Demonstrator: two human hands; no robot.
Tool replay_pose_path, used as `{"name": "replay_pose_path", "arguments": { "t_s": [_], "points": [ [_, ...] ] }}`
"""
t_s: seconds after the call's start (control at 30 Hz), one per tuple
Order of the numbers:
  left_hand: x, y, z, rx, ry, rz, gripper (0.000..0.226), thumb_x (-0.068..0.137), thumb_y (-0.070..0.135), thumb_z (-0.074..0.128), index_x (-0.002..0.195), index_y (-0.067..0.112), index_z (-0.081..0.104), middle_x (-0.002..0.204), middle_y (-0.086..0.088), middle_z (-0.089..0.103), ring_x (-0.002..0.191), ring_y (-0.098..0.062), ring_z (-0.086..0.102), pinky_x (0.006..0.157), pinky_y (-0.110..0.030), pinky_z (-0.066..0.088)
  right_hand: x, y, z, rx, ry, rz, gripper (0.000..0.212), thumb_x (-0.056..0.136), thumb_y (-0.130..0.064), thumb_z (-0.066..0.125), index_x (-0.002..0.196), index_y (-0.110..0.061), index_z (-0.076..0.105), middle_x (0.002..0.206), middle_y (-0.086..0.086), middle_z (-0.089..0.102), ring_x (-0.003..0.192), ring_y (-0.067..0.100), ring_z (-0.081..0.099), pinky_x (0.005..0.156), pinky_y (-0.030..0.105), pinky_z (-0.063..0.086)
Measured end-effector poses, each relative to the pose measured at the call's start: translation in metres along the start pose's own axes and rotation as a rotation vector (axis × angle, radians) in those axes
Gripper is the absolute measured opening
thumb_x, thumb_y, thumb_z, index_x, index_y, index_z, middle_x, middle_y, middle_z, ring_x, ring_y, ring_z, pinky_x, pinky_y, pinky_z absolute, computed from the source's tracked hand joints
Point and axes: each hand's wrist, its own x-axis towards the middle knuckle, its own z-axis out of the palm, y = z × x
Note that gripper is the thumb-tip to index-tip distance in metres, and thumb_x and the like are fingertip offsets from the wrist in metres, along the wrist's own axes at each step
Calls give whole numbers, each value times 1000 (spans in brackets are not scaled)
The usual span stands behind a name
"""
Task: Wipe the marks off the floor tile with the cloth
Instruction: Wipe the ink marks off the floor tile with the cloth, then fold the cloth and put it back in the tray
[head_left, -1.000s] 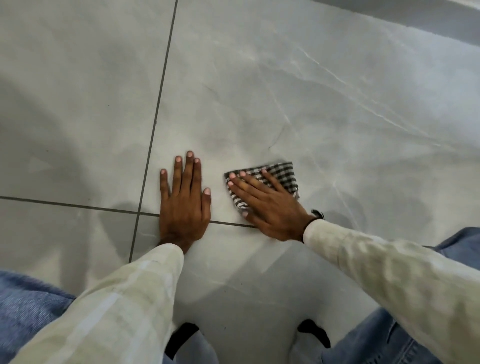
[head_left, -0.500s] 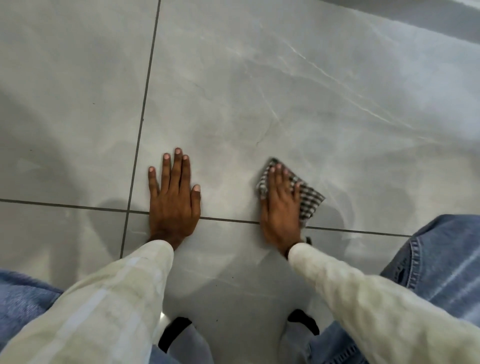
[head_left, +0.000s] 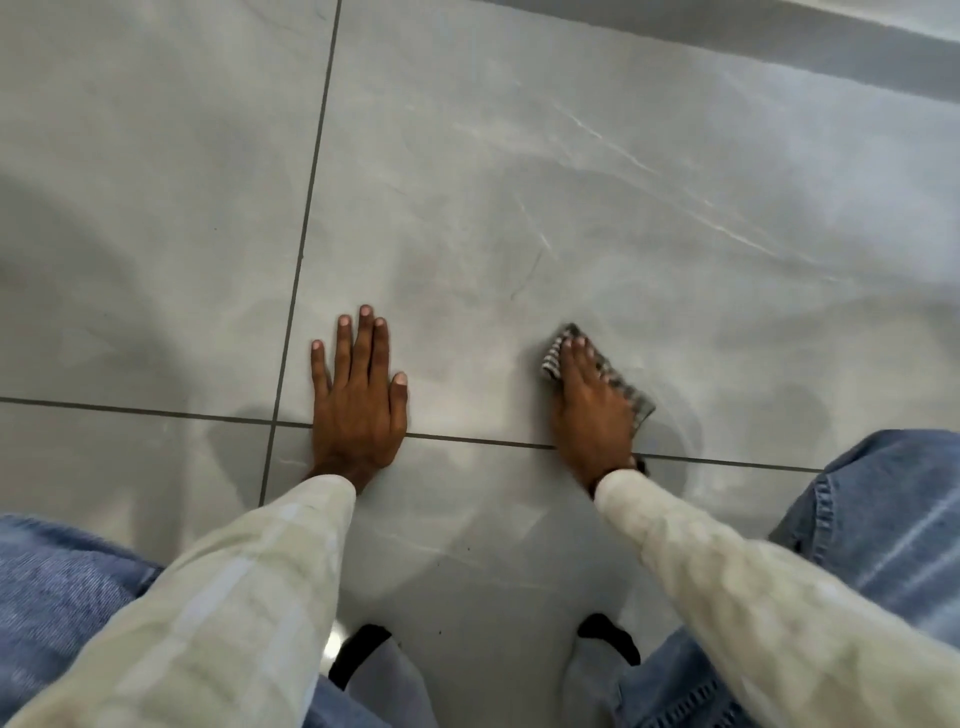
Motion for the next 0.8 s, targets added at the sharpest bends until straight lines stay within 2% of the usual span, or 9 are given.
{"name": "replay_pose_path", "arguments": {
  "t_s": [0.1,0.17,0.23,0.33,0.43,0.5,0.57,0.67,0.8],
  "points": [
    [5,8,-20,-16,-156,-21,71,110,34,31,172,7,11,183,-13,4,170,-36,6,135,-64,8,-12,-27,-5,219,-26,153,52,100,-9,48,151,-15,51,157,13,53,139,35,56,110,41,46],
    [10,15,-50,-112,-356,-83,73,109,32,40,172,8,11,183,-13,-2,171,-36,1,135,-63,8,-12,-49,-24,394,-129,282,35,98,-10,52,127,-15,71,122,19,75,110,41,67,92,40,51],
    [11,30,-91,-443,-519,-267,63,109,30,49,166,8,33,180,-15,21,168,-33,19,132,-51,21,-15,-71,-53,690,-242,454,18,99,-17,59,93,-8,74,84,15,70,82,30,62,73,35,46],
    [-7,61,-178,-1130,-561,-669,28,108,30,53,127,17,70,140,-14,71,129,-37,68,96,-35,53,-30,-115,-116,1078,-408,628,25,101,-19,62,101,4,73,85,12,66,75,22,61,63,29,47],
    [-30,77,-271,-1422,-483,-808,26,105,36,57,104,20,78,111,-10,82,88,-23,78,62,-24,59,-51,-159,-200,1269,-511,521,18,103,-12,60,99,1,72,80,10,78,62,20,75,55,28,60],
    [-47,80,-346,-1493,-395,-879,29,102,42,61,101,20,82,97,-6,84,75,-17,79,55,-24,59,-70,-185,-274,1360,-651,449,18,103,-6,56,96,-1,72,73,9,80,61,26,78,52,34,63],
    [-62,84,-424,-1541,-349,-907,36,99,48,64,107,18,83,93,-1,86,76,-20,80,58,-28,61,-86,-206,-345,1345,-789,392,20,100,-4,53,96,-4,73,77,10,80,68,30,79,59,40,65],
    [-88,87,-549,-1601,-321,-950,44,96,53,66,111,15,84,96,-2,87,77,-22,81,64,-31,64,-118,-245,-458,1272,-910,323,19,94,-10,56,97,-9,75,86,10,80,83,28,78,88,53,65],
    [-129,81,-695,-1677,-295,-972,64,89,66,66,121,13,81,109,-6,81,92,-29,75,88,-44,60,-164,-302,-580,1194,-1008,274,21,92,-18,57,98,-16,77,92,5,79,91,25,74,91,49,62]
  ]
}}
